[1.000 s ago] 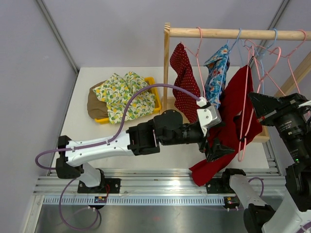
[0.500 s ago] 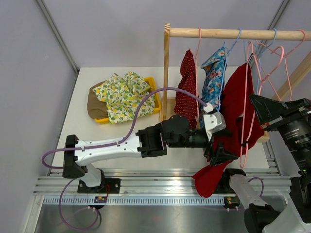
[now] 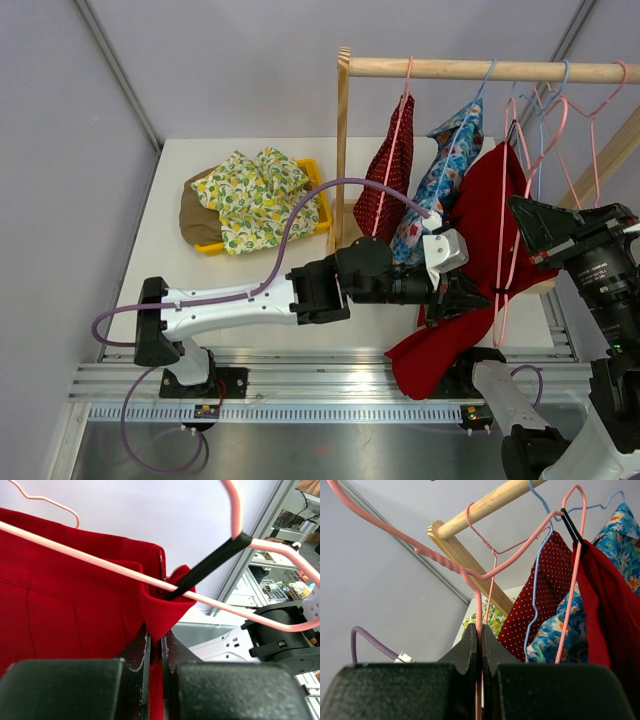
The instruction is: Remove the skirt from the hanger
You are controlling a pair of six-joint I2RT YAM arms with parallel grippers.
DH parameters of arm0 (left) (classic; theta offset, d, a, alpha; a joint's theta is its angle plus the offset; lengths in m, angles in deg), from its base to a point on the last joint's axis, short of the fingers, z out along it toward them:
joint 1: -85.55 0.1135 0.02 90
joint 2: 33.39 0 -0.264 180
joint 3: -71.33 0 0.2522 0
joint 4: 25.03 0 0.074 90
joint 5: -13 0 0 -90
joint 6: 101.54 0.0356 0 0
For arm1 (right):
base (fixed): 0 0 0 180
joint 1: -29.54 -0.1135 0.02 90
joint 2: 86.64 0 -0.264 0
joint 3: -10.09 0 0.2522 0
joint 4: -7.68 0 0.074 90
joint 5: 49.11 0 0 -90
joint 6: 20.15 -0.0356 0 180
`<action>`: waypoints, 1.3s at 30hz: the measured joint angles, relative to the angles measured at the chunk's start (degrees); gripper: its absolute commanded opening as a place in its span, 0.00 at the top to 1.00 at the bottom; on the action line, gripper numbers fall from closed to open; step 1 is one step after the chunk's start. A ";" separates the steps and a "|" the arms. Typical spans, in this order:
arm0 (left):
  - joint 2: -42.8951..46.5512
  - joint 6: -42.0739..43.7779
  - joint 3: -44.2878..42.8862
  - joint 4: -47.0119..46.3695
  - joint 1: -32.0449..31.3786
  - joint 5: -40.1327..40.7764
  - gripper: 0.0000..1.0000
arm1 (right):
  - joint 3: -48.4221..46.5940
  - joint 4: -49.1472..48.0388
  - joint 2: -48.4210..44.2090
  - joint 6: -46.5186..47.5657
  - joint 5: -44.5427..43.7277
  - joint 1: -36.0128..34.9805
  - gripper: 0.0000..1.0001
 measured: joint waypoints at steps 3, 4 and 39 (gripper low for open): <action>0.00 0.02 0.00 0.83 0.00 0.02 1.00 | 2.71 -0.94 -0.70 0.50 -0.72 -0.02 1.00; 0.00 0.04 0.00 1.14 -0.02 0.04 1.00 | 3.52 -1.07 -1.09 0.68 -1.07 -0.04 1.00; 7.06 7.17 0.52 15.87 -5.64 10.08 1.00 | 30.97 -25.68 -6.36 10.12 -10.69 -0.37 1.00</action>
